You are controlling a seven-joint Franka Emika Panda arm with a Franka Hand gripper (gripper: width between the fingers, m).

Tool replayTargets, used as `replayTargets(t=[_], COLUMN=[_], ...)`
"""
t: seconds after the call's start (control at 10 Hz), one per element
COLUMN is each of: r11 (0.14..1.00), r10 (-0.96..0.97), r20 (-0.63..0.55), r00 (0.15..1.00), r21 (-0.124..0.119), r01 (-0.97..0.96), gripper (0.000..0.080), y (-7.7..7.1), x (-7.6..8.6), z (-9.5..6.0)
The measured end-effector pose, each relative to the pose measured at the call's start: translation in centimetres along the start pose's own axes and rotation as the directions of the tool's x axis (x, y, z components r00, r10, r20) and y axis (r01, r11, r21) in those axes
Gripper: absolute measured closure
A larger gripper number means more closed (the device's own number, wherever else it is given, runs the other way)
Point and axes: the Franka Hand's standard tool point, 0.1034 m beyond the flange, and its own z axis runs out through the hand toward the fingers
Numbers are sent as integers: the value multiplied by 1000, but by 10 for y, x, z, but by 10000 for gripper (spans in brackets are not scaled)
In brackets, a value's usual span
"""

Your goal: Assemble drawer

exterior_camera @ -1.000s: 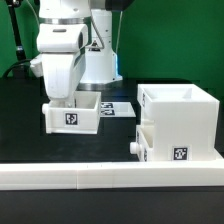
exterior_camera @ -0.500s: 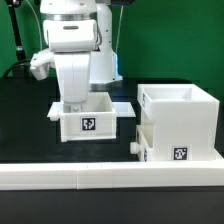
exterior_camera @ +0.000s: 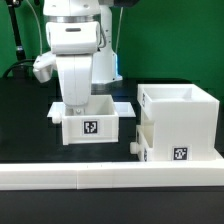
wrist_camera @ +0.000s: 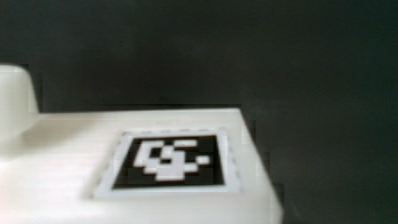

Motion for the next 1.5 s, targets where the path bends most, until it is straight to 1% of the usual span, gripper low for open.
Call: replayTargets(t=[0.2, 0.4, 0.5, 0.6, 0.7, 0.9, 1.0, 1.1, 1.3, 1.5], r11=[1000, 1000, 1000, 999, 999, 998, 995, 996, 995, 995], r10=[3, 10, 18, 31, 39, 50, 54, 56, 62, 64], r20=[-7, -12, -15, -18, -18, -22, -25, -26, -27, -27], r00=[1000, 1000, 1000, 999, 999, 999, 998, 998, 998, 998], r21=[-1, -4, -10, -36, -33, -41, -77, -71, -71, -70], r01=[-3, -10, -18, -32, -40, -50, -56, -58, -64, -65], gripper=[757, 757, 757, 757, 757, 757, 757, 757, 757, 757], y=[7, 16, 19, 23, 22, 21, 25, 24, 24, 24], x=[11, 16, 20, 25, 26, 31, 35, 38, 43, 44], z=[0, -2, -3, -3, -2, 0, -1, 0, 0, 0])
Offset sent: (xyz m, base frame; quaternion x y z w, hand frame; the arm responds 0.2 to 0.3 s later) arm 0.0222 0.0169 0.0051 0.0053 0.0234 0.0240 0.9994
